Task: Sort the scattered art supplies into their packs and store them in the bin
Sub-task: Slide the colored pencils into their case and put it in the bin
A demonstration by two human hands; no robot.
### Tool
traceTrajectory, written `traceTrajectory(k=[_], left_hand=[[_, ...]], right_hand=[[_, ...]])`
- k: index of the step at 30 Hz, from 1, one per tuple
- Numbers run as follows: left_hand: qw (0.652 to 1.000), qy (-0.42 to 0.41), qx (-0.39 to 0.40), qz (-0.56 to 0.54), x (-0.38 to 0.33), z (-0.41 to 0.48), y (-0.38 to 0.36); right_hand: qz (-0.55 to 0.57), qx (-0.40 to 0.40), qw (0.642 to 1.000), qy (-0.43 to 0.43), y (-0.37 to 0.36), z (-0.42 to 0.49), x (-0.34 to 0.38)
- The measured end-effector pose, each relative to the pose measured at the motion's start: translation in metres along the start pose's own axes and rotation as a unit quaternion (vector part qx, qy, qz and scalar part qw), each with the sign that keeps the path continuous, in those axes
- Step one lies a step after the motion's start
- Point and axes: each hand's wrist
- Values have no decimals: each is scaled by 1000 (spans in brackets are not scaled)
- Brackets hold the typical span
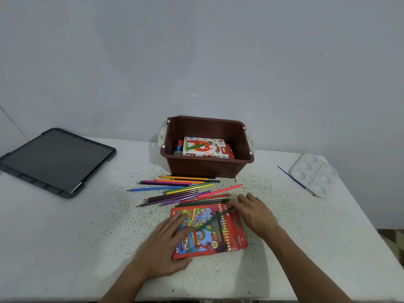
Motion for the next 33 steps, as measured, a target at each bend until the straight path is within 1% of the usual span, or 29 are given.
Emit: traceTrajectory(k=[8,16,19,27,33], left_hand=[[1000,1,-8,0,-1,0,2],[1000,3,-7,-7,-1,-1,1],[1000,3,-7,-4,0,0,1],[1000,-9,-7,6,0,0,1],[1000,-7,-4,10,-2,-1,4]], right_hand=[[0,-102,991,-85,2,-63,-33],[1,-103,982,-161,1,-119,-62],[-4,-105,982,-160,3,-127,-59],[18,-102,989,-107,-1,-119,-28],[26,-86,990,-109,-1,-124,-24]])
Point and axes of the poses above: each hand's wrist, its own z-axis towards the middle knuckle, its own y-axis out of the back of the hand, x = y × z, and after that the axes turned 9 degrees about z, right-handed
